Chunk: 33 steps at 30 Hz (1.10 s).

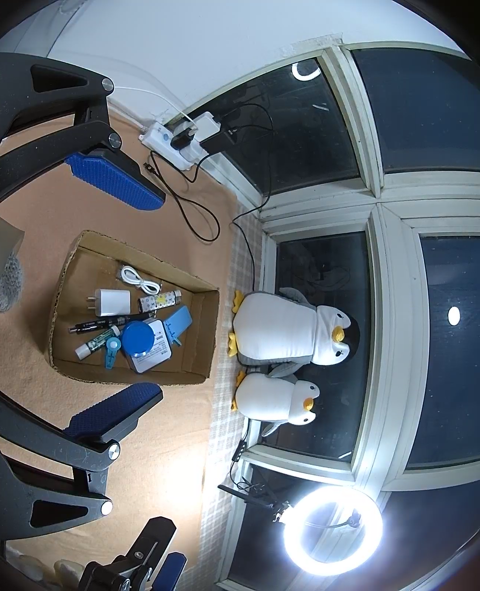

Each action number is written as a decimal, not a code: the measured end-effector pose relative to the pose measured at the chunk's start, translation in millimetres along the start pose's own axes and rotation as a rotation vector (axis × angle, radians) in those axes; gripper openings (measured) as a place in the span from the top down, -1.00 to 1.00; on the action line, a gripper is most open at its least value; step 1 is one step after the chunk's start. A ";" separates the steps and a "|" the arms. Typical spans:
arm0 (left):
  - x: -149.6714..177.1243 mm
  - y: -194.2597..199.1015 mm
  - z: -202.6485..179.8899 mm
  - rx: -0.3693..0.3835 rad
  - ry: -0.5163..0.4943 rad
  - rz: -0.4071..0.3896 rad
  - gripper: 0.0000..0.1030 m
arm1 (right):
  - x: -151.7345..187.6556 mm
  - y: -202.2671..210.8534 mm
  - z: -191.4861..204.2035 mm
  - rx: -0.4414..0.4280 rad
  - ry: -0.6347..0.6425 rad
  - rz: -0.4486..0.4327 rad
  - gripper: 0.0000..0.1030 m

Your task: Organize rigid objects

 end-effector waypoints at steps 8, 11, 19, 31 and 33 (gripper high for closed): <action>1.4 -2.3 1.1 -0.002 0.003 0.003 -0.88 | 2.7 -3.3 1.0 0.001 -0.002 0.011 -0.75; 1.7 -2.8 1.2 -0.002 0.003 0.003 -0.88 | 2.3 -3.7 0.9 0.000 -0.002 0.011 -0.75; 2.5 -2.5 0.8 -0.001 0.001 0.004 -0.88 | 3.1 -3.5 0.7 -0.001 -0.001 0.013 -0.75; 3.5 -2.8 0.4 -0.001 0.001 0.007 -0.88 | 3.5 -3.7 0.8 -0.002 -0.003 0.013 -0.75; 3.2 -2.9 0.4 -0.001 0.001 0.006 -0.88 | 3.4 -3.9 0.7 -0.001 -0.002 0.014 -0.76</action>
Point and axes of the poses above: each gripper's, at about its wrist camera, not at the fingertips, and y roughly against the way its jaws point, z to its left, x to its underside, the point moved 10 cm from there along -y, roughly the way its jaws point, and after that the axes turned 5 degrees about z, right-handed, at the moved point
